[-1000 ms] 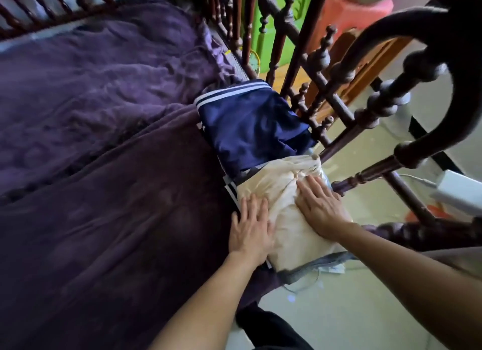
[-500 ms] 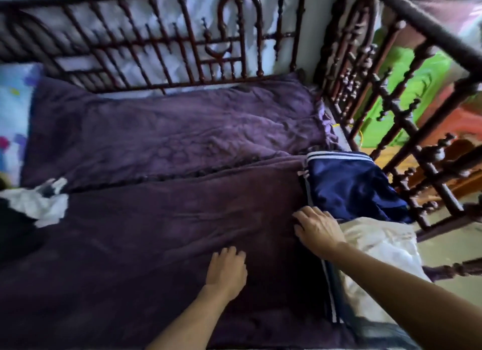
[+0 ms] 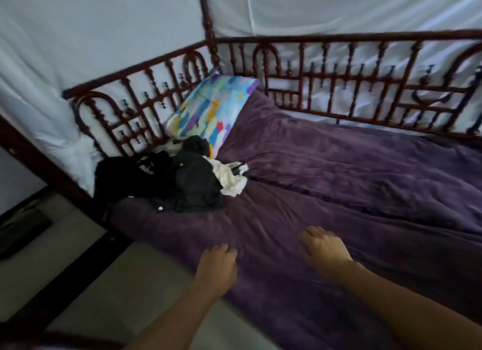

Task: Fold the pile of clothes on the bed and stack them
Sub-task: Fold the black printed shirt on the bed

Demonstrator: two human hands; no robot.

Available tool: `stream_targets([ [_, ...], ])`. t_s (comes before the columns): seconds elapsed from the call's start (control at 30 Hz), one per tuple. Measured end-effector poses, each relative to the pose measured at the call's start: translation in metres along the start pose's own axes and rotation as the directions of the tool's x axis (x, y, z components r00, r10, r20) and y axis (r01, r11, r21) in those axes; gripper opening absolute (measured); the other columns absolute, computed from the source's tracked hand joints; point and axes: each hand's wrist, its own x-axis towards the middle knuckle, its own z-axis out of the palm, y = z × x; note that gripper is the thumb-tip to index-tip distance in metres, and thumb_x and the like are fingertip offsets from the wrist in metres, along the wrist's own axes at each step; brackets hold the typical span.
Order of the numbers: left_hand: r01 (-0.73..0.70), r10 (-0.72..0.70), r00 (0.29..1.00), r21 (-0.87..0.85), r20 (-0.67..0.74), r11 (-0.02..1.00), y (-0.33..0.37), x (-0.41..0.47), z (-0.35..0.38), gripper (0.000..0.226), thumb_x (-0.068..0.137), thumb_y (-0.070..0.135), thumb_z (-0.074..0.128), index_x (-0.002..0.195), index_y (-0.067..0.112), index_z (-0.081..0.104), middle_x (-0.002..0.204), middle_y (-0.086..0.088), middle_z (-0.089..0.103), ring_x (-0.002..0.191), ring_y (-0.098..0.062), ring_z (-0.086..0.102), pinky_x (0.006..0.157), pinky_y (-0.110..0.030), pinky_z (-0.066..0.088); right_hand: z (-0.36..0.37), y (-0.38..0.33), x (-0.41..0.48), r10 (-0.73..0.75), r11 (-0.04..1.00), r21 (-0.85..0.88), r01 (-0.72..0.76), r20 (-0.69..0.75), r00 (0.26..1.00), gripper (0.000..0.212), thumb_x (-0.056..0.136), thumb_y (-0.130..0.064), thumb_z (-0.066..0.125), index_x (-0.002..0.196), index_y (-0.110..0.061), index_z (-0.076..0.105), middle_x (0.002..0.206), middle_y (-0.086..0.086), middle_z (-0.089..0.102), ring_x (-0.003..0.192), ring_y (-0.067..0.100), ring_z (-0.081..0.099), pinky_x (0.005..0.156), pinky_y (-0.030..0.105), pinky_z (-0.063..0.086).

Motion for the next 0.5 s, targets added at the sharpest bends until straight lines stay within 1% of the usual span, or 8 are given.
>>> stream_targets([
  [0.07,0.065,-0.065,0.998,-0.005,0.016,0.998,-0.045,-0.003,-0.003,0.027,0.092,0.030,0.039,0.111,0.020,0.055,0.116,-0.003,0.055,0.110,-0.024,0.053,0.088,-0.037,0.042,0.007,-0.034,0.032,-0.033,0.999,0.036,0.034,-0.025,0.999,0.017,0.075,-0.019,0.075,0.089,-0.010,0.069,0.088,0.009,0.065,0.079,0.034,0.065,0.059,0.039,0.051],
  [0.1,0.095,-0.095,0.995,-0.009,0.021,0.995,-0.065,-0.004,-0.003,0.026,0.093,0.030,0.039,0.112,0.020,0.055,0.116,-0.003,0.055,0.110,-0.024,0.053,0.088,-0.037,0.042,0.011,-0.048,0.048,-0.049,0.998,0.039,0.051,-0.036,0.998,0.018,0.079,-0.022,0.072,0.093,-0.011,0.068,0.092,0.008,0.064,0.082,0.033,0.065,0.059,0.037,0.049],
  [0.17,0.138,-0.137,0.990,-0.024,0.037,0.990,-0.098,-0.003,-0.001,0.026,0.095,0.030,0.038,0.113,0.020,0.054,0.118,-0.003,0.053,0.112,-0.023,0.051,0.088,-0.037,0.042,0.020,-0.072,0.079,-0.067,0.997,0.043,0.068,-0.018,0.998,0.024,0.090,-0.032,0.059,0.107,-0.016,0.065,0.106,0.003,0.061,0.097,0.028,0.062,0.066,0.034,0.046],
  [0.23,0.165,-0.162,0.986,-0.046,0.049,0.985,-0.124,-0.001,0.000,0.025,0.096,0.029,0.038,0.114,0.019,0.053,0.120,-0.003,0.051,0.113,-0.023,0.050,0.089,-0.038,0.042,0.032,-0.087,0.106,-0.093,0.995,0.048,0.093,0.010,0.996,0.027,0.094,-0.037,0.050,0.113,-0.021,0.061,0.114,-0.001,0.058,0.106,0.023,0.059,0.071,0.033,0.047],
  [0.33,0.184,-0.180,0.982,-0.077,0.050,0.980,-0.158,0.009,0.006,0.026,0.097,0.029,0.038,0.116,0.019,0.052,0.120,-0.004,0.051,0.113,-0.023,0.050,0.090,-0.037,0.042,0.049,-0.099,0.144,-0.104,0.994,0.030,0.103,0.059,0.993,0.032,0.095,-0.042,0.046,0.121,-0.028,0.056,0.121,-0.006,0.055,0.112,0.017,0.055,0.076,0.030,0.047],
  [0.4,0.180,-0.175,0.982,-0.088,0.067,0.980,-0.180,0.022,0.011,0.027,0.097,0.031,0.037,0.117,0.019,0.051,0.120,-0.004,0.050,0.113,-0.023,0.049,0.089,-0.036,0.041,0.062,-0.104,0.171,-0.092,0.995,0.043,0.088,0.094,0.991,0.035,0.094,-0.044,0.046,0.125,-0.030,0.054,0.124,-0.006,0.054,0.115,0.017,0.054,0.080,0.030,0.048],
  [0.5,0.171,-0.163,0.981,-0.073,0.104,0.983,-0.215,0.052,0.016,0.028,0.097,0.031,0.036,0.117,0.018,0.051,0.121,-0.005,0.050,0.112,-0.023,0.049,0.091,-0.037,0.041,0.080,-0.111,0.213,-0.074,0.996,0.060,0.066,0.154,0.985,0.036,0.095,-0.044,0.045,0.127,-0.031,0.052,0.126,-0.008,0.052,0.115,0.015,0.053,0.080,0.029,0.047],
])
